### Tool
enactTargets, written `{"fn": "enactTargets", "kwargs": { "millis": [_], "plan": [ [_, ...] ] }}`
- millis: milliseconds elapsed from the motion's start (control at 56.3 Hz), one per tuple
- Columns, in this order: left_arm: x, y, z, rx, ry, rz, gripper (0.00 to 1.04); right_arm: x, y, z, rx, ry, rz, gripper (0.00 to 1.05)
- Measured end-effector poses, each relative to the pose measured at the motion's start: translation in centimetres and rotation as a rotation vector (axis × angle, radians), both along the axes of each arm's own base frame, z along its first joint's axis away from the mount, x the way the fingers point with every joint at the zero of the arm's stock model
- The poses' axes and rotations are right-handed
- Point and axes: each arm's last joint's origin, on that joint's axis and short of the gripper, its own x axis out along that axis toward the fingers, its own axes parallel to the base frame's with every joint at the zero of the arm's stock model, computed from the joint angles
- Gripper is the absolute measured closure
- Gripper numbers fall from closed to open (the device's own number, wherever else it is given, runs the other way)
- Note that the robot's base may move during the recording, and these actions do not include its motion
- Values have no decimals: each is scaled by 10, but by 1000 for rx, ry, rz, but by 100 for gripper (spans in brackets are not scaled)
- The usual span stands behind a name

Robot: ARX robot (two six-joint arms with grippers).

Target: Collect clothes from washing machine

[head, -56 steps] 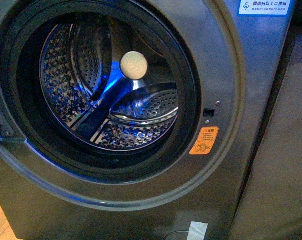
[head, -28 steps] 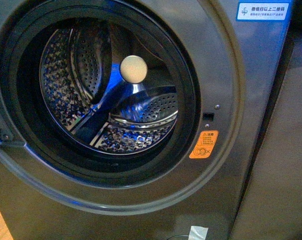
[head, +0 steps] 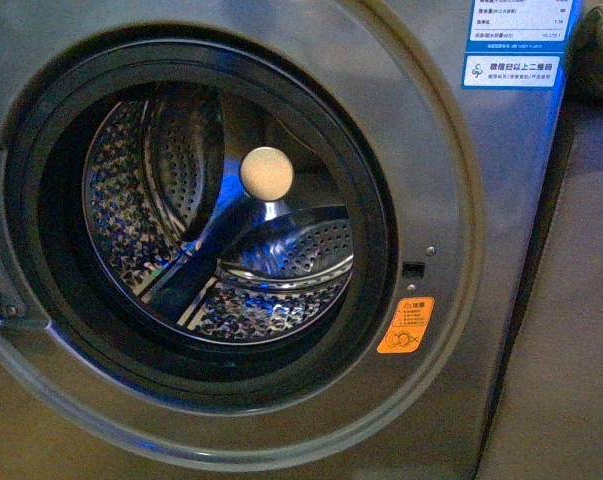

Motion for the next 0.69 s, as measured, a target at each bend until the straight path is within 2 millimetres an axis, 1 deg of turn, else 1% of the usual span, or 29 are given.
{"fn": "enactTargets", "kwargs": {
  "millis": [71, 142, 160, 213, 231, 267, 284, 320, 338, 355, 391, 462, 480, 515, 622, 693],
  "plan": [
    [0, 0, 0, 0, 0, 0, 7, 4, 9, 26, -54, -81, 32, 8],
    [0, 0, 0, 0, 0, 0, 7, 11, 25, 69, -182, -186, 62, 7],
    [0, 0, 0, 0, 0, 0, 7, 12, 28, 75, -200, -202, 68, 7],
    [0, 0, 0, 0, 0, 0, 7, 19, 49, 110, -302, -294, 113, 7],
    [0, 0, 0, 0, 0, 0, 7, 20, 54, 116, -319, -309, 120, 7],
    [0, 0, 0, 0, 0, 0, 7, 23, 73, 135, -383, -371, 155, 7],
    [0, 0, 0, 0, 0, 0, 7, 24, 78, 139, -397, -386, 164, 7],
    [0, 0, 0, 0, 0, 0, 7, 25, 99, 154, -439, -443, 198, 7],
    [0, 0, 0, 0, 0, 0, 7, 26, 104, 157, -449, -456, 205, 7],
    [0, 0, 0, 0, 0, 0, 7, 26, 115, 163, -467, -483, 224, 7],
    [0, 0, 0, 0, 0, 0, 7, 24, 145, 175, -491, -555, 278, 7],
    [0, 0, 0, 0, 0, 0, 7, 19, 180, 183, -538, -631, 320, 7],
    [0, 0, 0, 0, 0, 0, 7, 17, 191, 184, -541, -656, 343, 7],
    [0, 0, 0, 0, 0, 0, 7, 13, 205, 185, -545, -681, 367, 7],
    [0, 0, 0, 0, 0, 0, 7, 4, 238, 180, -552, -731, 415, 7],
    [0, 0, 0, 0, 0, 0, 7, -6, 260, 173, -566, -764, 436, 7]
  ]
}}
